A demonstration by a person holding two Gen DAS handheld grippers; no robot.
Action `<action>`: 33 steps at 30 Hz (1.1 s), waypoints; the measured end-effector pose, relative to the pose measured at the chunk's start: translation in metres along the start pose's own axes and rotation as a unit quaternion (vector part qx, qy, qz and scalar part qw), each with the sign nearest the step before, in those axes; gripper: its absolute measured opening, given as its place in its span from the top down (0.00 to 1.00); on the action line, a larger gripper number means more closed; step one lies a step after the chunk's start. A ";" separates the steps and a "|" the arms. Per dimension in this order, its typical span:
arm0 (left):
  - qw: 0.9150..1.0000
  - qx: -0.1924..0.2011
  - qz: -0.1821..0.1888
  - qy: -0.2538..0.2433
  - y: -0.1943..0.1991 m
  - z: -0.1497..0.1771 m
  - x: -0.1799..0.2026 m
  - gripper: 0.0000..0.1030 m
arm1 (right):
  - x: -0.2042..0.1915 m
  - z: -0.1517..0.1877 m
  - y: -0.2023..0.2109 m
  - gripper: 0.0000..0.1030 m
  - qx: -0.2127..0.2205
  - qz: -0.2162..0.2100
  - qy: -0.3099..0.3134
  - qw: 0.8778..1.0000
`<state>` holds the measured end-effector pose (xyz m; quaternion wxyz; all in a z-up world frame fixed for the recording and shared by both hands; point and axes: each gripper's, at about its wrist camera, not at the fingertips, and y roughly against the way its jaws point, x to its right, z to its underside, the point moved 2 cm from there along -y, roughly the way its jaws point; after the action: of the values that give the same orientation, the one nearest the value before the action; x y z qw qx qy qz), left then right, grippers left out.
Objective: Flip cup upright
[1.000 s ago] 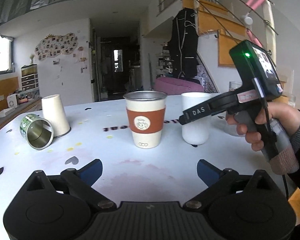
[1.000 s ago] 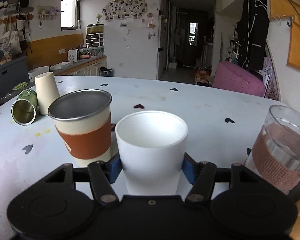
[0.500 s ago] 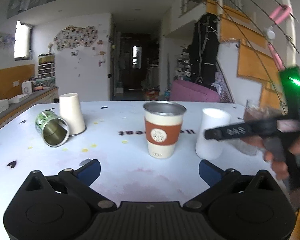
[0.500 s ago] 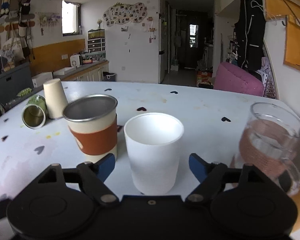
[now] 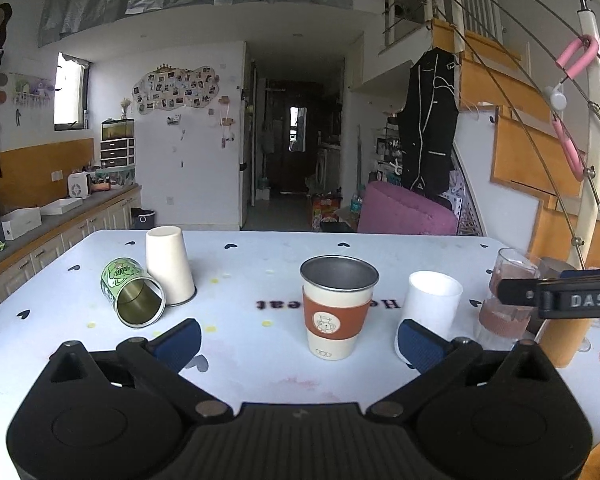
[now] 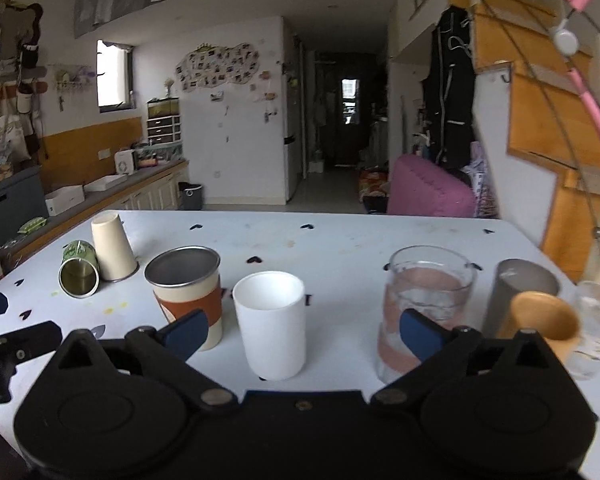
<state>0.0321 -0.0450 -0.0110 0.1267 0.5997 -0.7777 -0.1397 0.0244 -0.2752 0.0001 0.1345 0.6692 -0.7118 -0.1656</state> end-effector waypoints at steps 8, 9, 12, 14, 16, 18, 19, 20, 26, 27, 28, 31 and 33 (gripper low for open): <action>1.000 -0.007 -0.004 -0.006 0.008 -0.008 0.009 0.00 | 0.005 -0.001 0.029 0.00 0.002 0.023 0.000 1.000; 1.000 -0.007 -0.006 -0.007 0.010 -0.009 0.010 0.00 | 0.006 -0.001 0.032 0.00 0.002 0.023 -0.001 1.000; 1.000 -0.010 -0.010 -0.009 0.012 -0.010 0.010 0.00 | 0.007 0.001 0.037 0.00 -0.003 0.025 -0.003 1.000; 1.000 -0.014 -0.009 -0.009 0.014 -0.009 0.011 0.00 | 0.006 0.003 0.040 0.00 -0.005 0.027 0.000 1.000; 1.000 -0.021 -0.010 -0.012 0.013 -0.009 0.014 0.00 | 0.005 0.006 0.042 0.00 -0.010 0.028 0.002 1.000; 0.999 -0.028 -0.013 -0.021 0.013 -0.007 0.016 0.00 | 0.004 0.008 0.042 0.00 -0.017 0.034 0.007 0.999; 0.999 -0.031 -0.016 -0.023 0.013 -0.005 0.017 0.00 | 0.004 0.009 0.043 0.00 -0.019 0.039 0.008 0.999; 0.999 -0.033 -0.017 -0.024 0.013 -0.005 0.017 0.00 | 0.004 0.009 0.043 0.00 -0.020 0.043 0.008 0.999; 0.999 -0.038 -0.019 -0.020 0.014 -0.002 0.017 0.00 | 0.007 0.011 0.048 0.00 -0.017 0.050 0.002 0.999; 0.999 -0.038 -0.019 -0.021 0.014 -0.002 0.017 0.00 | 0.006 0.011 0.048 0.00 -0.016 0.050 0.003 0.999; 0.999 -0.037 -0.020 -0.021 0.015 -0.002 0.017 0.00 | 0.006 0.012 0.049 0.00 -0.016 0.050 0.003 0.999; 0.999 -0.036 -0.023 -0.018 0.016 -0.003 0.016 0.00 | 0.005 0.013 0.050 0.00 -0.017 0.049 0.004 0.999; 0.999 -0.037 -0.024 -0.016 0.016 -0.002 0.016 0.00 | 0.005 0.014 0.049 0.00 -0.019 0.048 0.004 0.999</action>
<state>0.0148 -0.0564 -0.0031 0.1326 0.6109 -0.7592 -0.1810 -0.0263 -0.2766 0.0078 0.1582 0.6320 -0.7395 -0.1694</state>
